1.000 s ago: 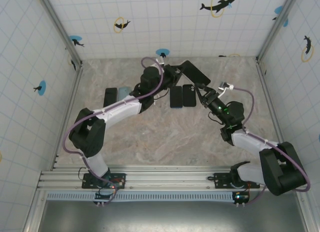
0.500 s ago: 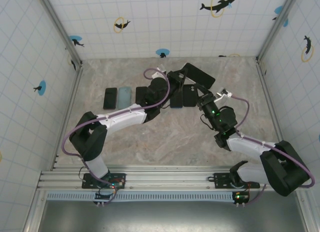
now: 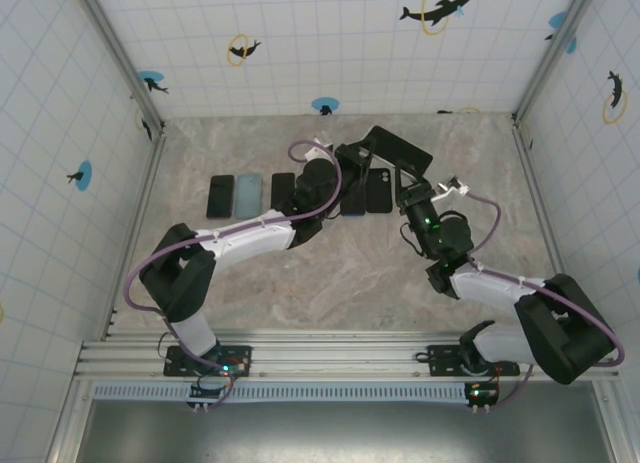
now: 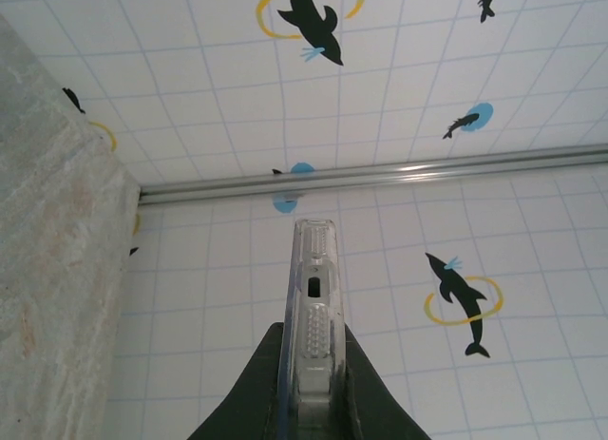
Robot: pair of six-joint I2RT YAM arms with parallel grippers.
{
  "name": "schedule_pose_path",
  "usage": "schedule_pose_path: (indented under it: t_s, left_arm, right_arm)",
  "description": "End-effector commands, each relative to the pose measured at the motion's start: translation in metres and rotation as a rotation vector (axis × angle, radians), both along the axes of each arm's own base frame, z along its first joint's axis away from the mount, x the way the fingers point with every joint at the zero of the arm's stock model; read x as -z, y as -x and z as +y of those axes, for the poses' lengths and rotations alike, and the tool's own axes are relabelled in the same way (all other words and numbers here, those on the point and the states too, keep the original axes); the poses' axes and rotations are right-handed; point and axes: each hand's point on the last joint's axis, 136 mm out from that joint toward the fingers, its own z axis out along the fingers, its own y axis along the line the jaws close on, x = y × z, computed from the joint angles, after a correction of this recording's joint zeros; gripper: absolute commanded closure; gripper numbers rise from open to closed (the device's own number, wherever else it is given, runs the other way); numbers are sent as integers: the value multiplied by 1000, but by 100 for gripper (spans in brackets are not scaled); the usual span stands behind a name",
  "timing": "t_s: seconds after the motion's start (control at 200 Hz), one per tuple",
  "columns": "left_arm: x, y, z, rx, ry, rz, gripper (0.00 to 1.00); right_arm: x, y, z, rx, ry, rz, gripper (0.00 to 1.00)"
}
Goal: Take the phone out of the phone case
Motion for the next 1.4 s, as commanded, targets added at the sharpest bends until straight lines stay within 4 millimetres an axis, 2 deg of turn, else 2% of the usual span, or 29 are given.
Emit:
schedule_pose_path:
  t_s: [0.0,0.11,0.2,0.37,0.556,0.631,0.781,0.971,1.086,1.156,1.311,1.391]
  left_arm:
    - [-35,12,-1,17,128,-54,100]
    - [-32,11,-2,17,125,-46,100]
    - [-31,11,-1,17,119,-44,93]
    - [-28,11,7,6,68,-66,62]
    - [-12,-1,25,14,-127,-92,35]
    - [-3,-9,32,53,-219,-95,34]
    - [-10,-23,41,168,-382,-210,34]
    - [-23,-28,39,401,-541,-377,33]
    - [-29,-19,29,534,-632,-494,33]
    - [-34,-7,24,629,-652,-579,33]
    - [-30,15,23,797,-714,-722,34]
    - [-27,19,27,837,-757,-754,36]
  right_arm:
    - [-13,-4,-3,27,-33,-29,76]
    - [-13,-2,-5,29,-35,-33,80]
    - [-12,-1,-8,39,-15,-33,84]
    - [-13,0,-14,50,36,-48,90]
    - [-13,-1,-17,15,115,-63,94]
    - [-13,-2,-16,-24,155,-71,94]
    - [-13,-5,-15,-108,227,-96,96]
    - [-14,0,12,-367,460,-168,95]
    - [-8,0,22,-477,615,-199,95]
    - [-8,0,23,-521,646,-218,95]
    - [-3,2,33,-656,725,-260,94]
    - [1,4,38,-716,777,-290,94]
